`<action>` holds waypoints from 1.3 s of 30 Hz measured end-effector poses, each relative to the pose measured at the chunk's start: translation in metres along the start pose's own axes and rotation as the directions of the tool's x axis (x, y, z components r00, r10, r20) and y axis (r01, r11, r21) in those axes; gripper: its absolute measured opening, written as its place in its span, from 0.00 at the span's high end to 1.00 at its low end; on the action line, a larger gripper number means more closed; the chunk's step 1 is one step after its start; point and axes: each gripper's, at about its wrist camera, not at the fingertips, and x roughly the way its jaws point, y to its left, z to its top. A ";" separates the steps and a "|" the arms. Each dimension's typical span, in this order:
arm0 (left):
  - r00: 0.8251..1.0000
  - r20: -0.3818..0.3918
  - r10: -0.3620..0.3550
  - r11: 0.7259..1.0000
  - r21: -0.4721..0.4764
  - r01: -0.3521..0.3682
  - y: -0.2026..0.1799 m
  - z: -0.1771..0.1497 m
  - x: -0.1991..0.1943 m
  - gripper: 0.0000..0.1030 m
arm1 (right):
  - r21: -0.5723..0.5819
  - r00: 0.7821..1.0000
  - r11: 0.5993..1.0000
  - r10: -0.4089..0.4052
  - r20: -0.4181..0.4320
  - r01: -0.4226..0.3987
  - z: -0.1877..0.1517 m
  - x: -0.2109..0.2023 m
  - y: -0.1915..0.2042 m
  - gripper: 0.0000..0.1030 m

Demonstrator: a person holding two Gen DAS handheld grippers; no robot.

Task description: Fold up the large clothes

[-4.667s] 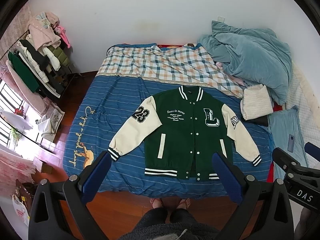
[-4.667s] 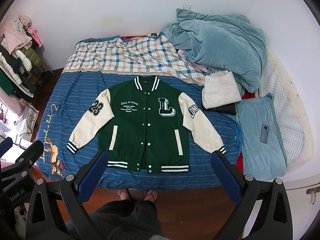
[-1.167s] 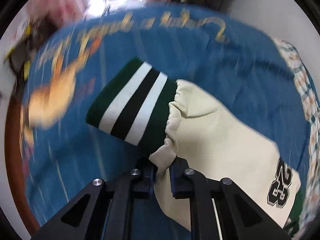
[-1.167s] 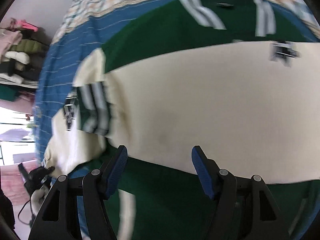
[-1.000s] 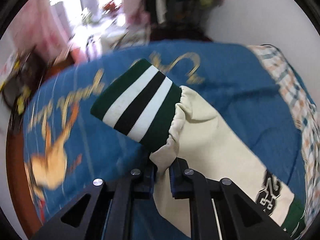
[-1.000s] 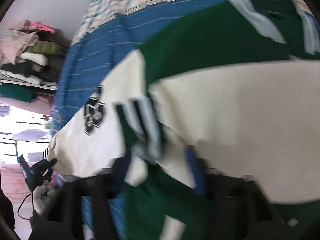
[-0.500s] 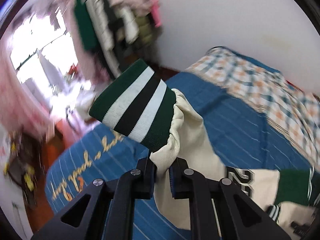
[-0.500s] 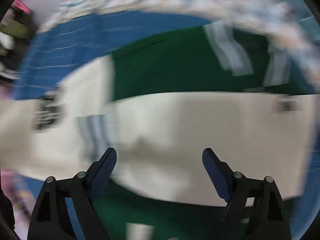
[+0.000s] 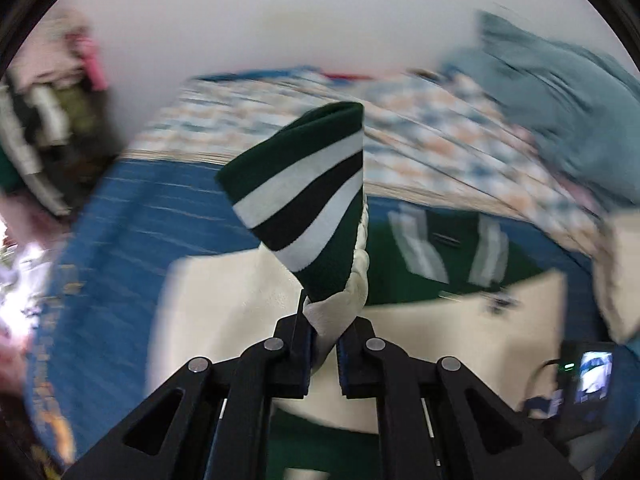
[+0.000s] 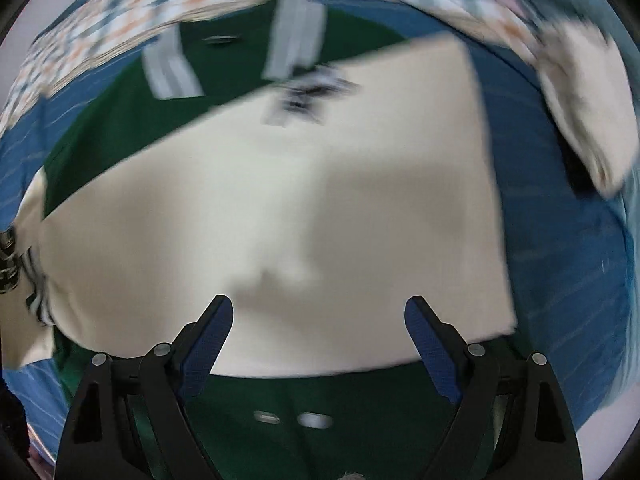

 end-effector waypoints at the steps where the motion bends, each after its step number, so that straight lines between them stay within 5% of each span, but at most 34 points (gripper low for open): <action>1: 0.999 -0.020 -0.026 0.999 0.028 0.027 -0.023 -0.002 0.007 0.93 | 0.030 1.000 1.000 0.000 -0.013 0.000 -0.002 0.002 -0.017 0.13; 6: 0.973 -0.157 -0.170 0.969 0.153 0.194 -0.149 -0.041 0.060 0.89 | 0.145 0.998 0.989 0.021 -0.054 -0.013 -0.026 0.008 -0.109 0.13; 10: 0.968 -0.213 -0.136 0.955 0.233 0.185 -0.201 -0.066 0.080 0.85 | 0.182 0.997 0.983 0.010 -0.071 0.003 -0.048 0.006 -0.160 0.13; 11: 0.966 -0.225 -0.127 0.952 0.245 0.182 -0.207 -0.072 0.083 0.77 | 0.189 0.997 0.982 0.014 -0.076 0.000 -0.052 0.005 -0.167 0.13; 13: 0.948 -0.260 -0.183 0.943 0.225 0.244 -0.212 -0.080 0.084 0.38 | 0.227 0.995 0.973 0.060 -0.078 -0.041 -0.059 0.001 -0.186 0.13; 14: 0.942 -0.270 -0.197 0.943 0.211 0.258 -0.209 -0.082 0.083 0.10 | 0.243 0.994 0.968 0.077 -0.073 -0.057 -0.062 -0.003 -0.193 0.13; 17: 0.942 -0.259 -0.213 0.945 0.190 0.266 -0.199 -0.084 0.075 0.07 | 0.289 0.990 0.950 0.138 -0.038 -0.121 -0.063 -0.017 -0.208 0.13; 22: 0.948 -0.268 -0.172 0.970 0.121 0.210 -0.156 -0.088 0.056 0.07 | 0.319 0.960 0.909 0.281 0.010 -0.269 -0.037 -0.031 -0.222 0.13; 27: 0.959 -0.274 0.073 0.997 0.047 -0.062 -0.037 -0.135 0.012 0.07 | 0.244 0.949 0.927 0.307 -0.065 -0.284 -0.024 -0.006 -0.233 0.13; 30: 0.915 -0.341 0.214 0.976 0.040 -0.214 0.037 -0.187 -0.004 0.07 | 0.187 0.943 0.942 0.305 -0.132 -0.279 -0.045 0.008 -0.235 0.13; 32: 0.878 -0.411 0.246 0.965 0.024 -0.260 0.078 -0.224 -0.008 0.08 | 0.167 0.937 0.947 0.303 -0.174 -0.275 -0.062 0.016 -0.236 0.13; 39: 0.818 -0.574 0.029 0.971 -0.178 -0.160 0.117 -0.296 0.022 0.08 | 0.160 0.912 0.953 0.294 -0.286 -0.257 -0.118 0.048 -0.239 0.13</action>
